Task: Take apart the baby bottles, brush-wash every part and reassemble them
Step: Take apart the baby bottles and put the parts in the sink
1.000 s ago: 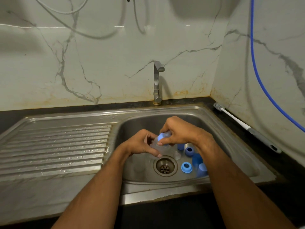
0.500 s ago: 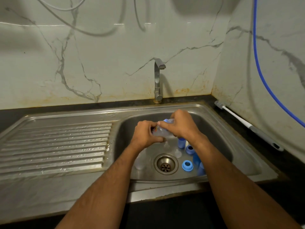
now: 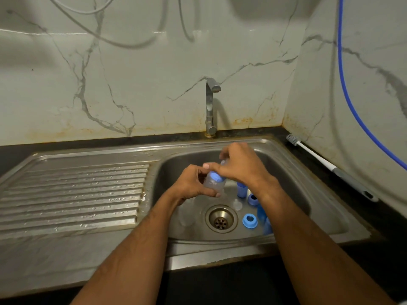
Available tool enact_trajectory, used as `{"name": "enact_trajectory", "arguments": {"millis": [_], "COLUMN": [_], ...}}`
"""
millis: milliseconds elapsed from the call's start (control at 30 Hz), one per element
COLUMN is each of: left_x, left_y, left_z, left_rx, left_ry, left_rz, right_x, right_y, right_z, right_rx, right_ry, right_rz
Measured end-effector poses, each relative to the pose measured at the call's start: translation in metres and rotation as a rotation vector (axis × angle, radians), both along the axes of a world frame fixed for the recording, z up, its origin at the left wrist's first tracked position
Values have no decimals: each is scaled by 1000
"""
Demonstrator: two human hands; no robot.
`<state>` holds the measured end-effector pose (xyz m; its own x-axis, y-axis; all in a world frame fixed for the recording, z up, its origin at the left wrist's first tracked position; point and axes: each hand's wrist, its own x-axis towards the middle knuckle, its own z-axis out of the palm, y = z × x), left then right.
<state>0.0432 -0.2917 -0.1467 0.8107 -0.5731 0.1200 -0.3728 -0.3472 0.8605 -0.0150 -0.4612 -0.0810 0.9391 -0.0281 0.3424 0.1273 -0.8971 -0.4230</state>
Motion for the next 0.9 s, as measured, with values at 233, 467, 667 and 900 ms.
{"name": "enact_trajectory", "arguments": {"millis": [233,467,667,900], "left_x": [1,-2,-1,-3], "left_y": [3,-2,-2,-9], "left_z": [-1,-2,-1,-8], "left_rx": [47,65,52,94], "left_ry": [-10,-27,-23,-50], "left_rz": [63,70,99,81], "right_x": [0,4,7,10], "right_y": [-5,-6,2,-12], "right_z": [1,-5,-14,-6], "right_rx": [125,64,18,210], "right_ry": [170,161,105,43], "right_rz": [271,153,86,127]}}
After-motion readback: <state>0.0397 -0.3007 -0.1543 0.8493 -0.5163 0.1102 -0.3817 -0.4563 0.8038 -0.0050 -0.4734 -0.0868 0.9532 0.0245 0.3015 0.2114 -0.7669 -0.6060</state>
